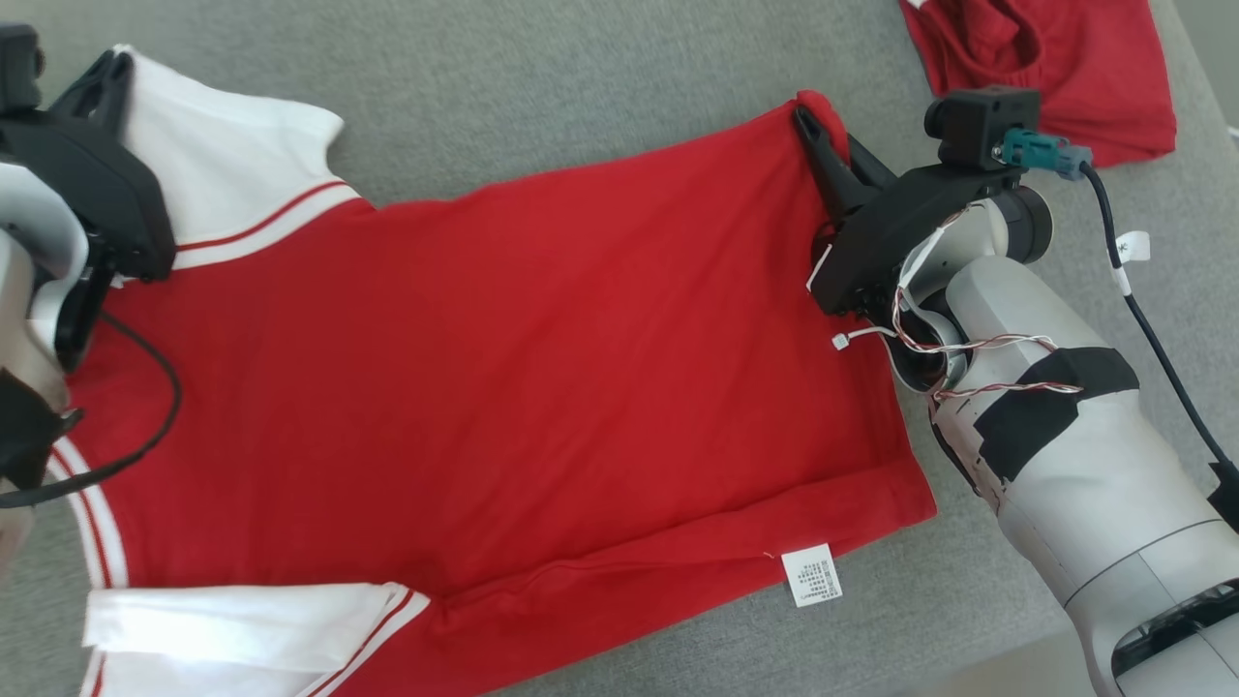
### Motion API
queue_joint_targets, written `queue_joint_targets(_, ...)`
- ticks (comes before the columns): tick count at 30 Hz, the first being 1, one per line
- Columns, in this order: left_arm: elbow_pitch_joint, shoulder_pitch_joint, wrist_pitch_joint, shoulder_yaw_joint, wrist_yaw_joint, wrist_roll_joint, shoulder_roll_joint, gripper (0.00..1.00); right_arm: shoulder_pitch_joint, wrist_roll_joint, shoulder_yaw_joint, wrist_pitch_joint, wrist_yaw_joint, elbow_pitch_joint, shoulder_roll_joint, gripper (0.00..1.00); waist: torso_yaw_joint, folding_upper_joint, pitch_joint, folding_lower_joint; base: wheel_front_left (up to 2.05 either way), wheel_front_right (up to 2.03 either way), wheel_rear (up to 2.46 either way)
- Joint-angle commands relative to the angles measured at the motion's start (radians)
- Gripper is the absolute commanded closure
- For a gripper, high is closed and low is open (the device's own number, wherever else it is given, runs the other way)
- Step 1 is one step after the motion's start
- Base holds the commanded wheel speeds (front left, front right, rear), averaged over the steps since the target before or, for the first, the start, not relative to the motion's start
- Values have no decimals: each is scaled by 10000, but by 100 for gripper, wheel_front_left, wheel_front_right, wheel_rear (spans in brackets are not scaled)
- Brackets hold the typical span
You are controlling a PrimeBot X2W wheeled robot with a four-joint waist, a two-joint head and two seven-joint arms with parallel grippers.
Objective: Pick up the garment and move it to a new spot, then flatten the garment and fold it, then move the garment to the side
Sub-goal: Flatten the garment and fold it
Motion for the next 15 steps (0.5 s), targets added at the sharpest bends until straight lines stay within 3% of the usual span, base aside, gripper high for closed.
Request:
queue_joint_targets(1,-114,88,-198,-85,23,-158,-35,100,-50,-13,35,-165,-29,39,-57,100,267,-1,-348,0,0,0,0)
queue_joint_targets(15,-1769,2092,-2104,-270,46,-1025,255,100,1603,362,722,-1391,-29,-601,-784,100,1010,-1,-1772,0,0,0,0)
